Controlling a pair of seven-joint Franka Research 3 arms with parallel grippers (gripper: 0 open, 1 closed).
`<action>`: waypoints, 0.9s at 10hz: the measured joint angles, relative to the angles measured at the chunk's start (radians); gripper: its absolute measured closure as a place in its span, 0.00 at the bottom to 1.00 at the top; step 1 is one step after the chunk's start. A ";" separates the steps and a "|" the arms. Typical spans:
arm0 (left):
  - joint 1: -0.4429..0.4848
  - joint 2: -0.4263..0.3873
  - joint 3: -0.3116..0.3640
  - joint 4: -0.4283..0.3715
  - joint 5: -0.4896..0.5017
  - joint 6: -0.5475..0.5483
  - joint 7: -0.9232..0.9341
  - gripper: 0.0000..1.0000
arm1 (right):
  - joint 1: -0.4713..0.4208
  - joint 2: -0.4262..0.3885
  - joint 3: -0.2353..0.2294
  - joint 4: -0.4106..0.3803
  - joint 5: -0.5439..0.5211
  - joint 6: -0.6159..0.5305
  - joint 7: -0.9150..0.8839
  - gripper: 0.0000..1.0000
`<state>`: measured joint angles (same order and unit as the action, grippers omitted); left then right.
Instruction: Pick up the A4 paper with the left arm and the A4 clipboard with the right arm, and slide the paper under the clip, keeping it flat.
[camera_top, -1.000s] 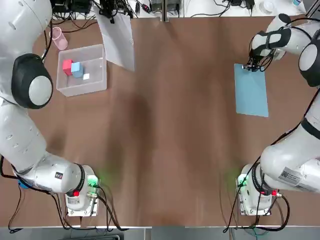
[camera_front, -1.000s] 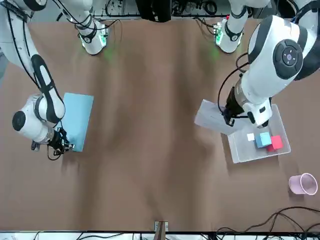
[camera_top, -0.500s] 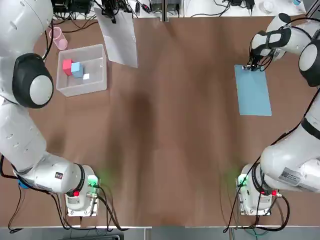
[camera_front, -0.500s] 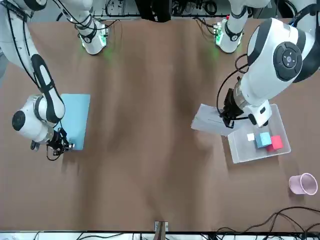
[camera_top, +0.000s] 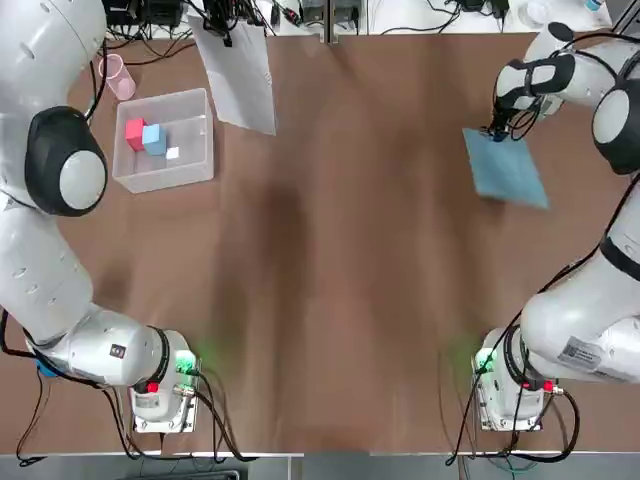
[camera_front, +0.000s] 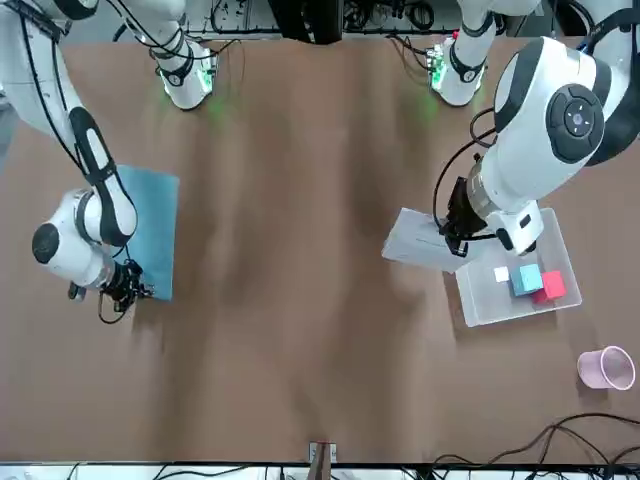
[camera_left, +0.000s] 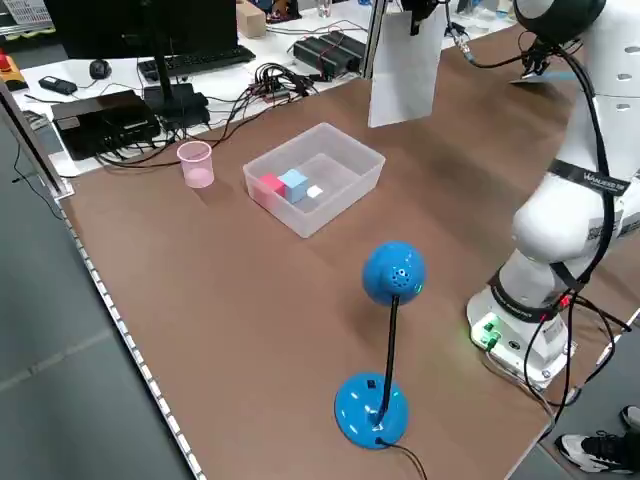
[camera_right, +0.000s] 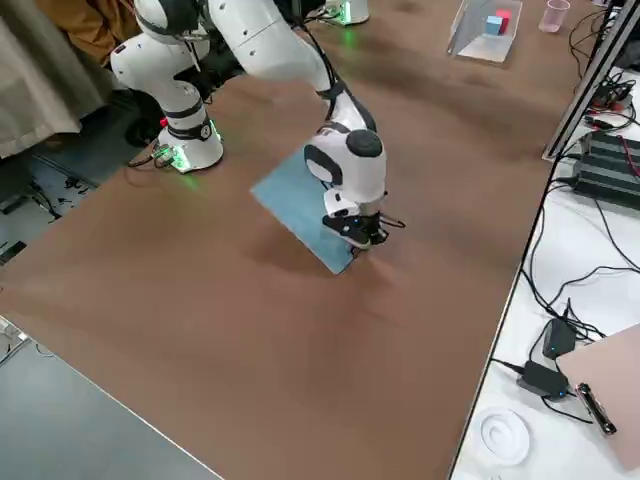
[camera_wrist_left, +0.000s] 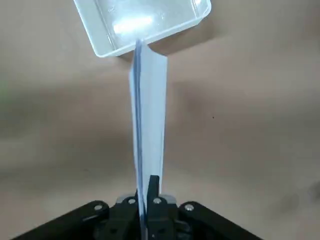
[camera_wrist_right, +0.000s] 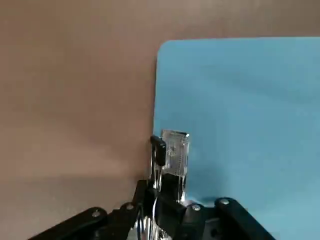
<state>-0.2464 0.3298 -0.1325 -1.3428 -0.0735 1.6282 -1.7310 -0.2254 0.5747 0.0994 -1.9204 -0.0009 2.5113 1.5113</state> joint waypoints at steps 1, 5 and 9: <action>0.000 0.000 0.001 0.000 0.000 0.000 0.000 0.99 | 0.016 -0.017 0.000 0.014 0.000 -0.028 0.009 0.96; 0.004 0.003 0.004 0.000 0.000 0.003 0.000 0.99 | 0.127 -0.073 0.005 0.072 0.000 -0.069 0.025 0.96; 0.023 0.005 0.016 0.005 0.000 0.023 0.004 0.99 | 0.342 -0.081 0.008 0.080 0.000 -0.022 0.149 0.96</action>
<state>-0.2237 0.3345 -0.1168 -1.3373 -0.0736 1.6512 -1.7274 0.1169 0.4935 0.1071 -1.8408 -0.0013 2.4892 1.6604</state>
